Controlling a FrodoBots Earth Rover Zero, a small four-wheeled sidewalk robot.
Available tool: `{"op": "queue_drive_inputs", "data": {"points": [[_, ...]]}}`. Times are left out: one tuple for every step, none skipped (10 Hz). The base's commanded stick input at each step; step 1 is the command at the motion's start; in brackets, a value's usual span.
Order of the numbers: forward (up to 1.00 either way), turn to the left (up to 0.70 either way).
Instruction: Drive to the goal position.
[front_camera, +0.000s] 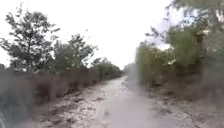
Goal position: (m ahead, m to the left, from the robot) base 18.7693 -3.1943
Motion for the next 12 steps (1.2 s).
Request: {"op": "queue_drive_inputs", "data": {"points": [[0.6,0.0],[0.6,0.0],[0.6,0.0],[0.6,0.0],[0.6,0.0],[0.6,0.0],[0.6,0.0],[0.6,0.0],[0.6,0.0],[0.6,0.0],[0.6,0.0],[0.6,0.0]]}}
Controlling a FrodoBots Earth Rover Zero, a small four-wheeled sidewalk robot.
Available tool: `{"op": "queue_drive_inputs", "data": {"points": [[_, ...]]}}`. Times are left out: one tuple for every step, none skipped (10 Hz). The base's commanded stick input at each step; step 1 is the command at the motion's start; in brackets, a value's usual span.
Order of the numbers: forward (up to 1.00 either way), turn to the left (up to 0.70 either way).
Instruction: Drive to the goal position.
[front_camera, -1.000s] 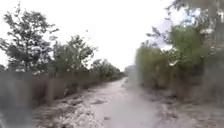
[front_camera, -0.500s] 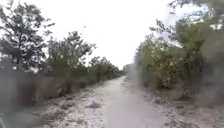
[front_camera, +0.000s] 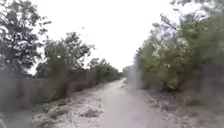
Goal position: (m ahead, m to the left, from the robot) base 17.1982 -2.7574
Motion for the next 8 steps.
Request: {"op": "queue_drive_inputs", "data": {"points": [[0.6,0.0],[0.6,0.0],[0.6,0.0],[0.6,0.0],[0.6,0.0],[0.6,0.0],[0.6,0.0],[0.6,0.0]]}}
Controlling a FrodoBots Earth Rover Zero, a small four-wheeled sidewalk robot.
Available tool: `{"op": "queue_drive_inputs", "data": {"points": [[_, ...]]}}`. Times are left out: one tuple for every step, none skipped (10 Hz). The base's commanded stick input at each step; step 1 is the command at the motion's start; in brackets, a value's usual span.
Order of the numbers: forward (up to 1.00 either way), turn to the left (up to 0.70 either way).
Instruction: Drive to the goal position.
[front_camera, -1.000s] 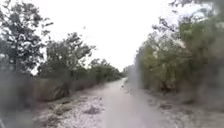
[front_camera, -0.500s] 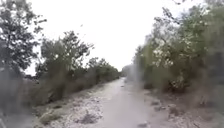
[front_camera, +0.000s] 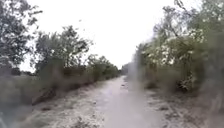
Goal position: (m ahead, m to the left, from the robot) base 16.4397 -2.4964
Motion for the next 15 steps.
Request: {"op": "queue_drive_inputs", "data": {"points": [[0.6,0.0],[0.6,0.0],[0.6,0.0],[0.6,0.08],[0.6,0.15],[0.6,0.15],[0.6,0.11],[0.6,0.0],[0.6,0.0],[0.6,0.0],[0.6,0.0],[0.6,0.0],[0.6,0.0],[0.6,0.0],[0.6,0.0]]}}
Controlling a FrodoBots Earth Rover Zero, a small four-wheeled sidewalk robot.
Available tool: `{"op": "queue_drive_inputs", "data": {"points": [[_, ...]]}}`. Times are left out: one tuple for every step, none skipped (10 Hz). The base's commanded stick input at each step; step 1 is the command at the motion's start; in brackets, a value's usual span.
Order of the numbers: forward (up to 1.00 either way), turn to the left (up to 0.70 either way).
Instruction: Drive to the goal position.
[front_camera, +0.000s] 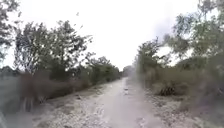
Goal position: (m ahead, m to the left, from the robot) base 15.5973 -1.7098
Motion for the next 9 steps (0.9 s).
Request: {"op": "queue_drive_inputs", "data": {"points": [[0.6,0.0],[0.6,0.0],[0.6,0.0],[0.6,0.0],[0.6,0.0],[0.6,0.0],[0.6,0.0],[0.6,0.0],[0.6,0.0]]}}
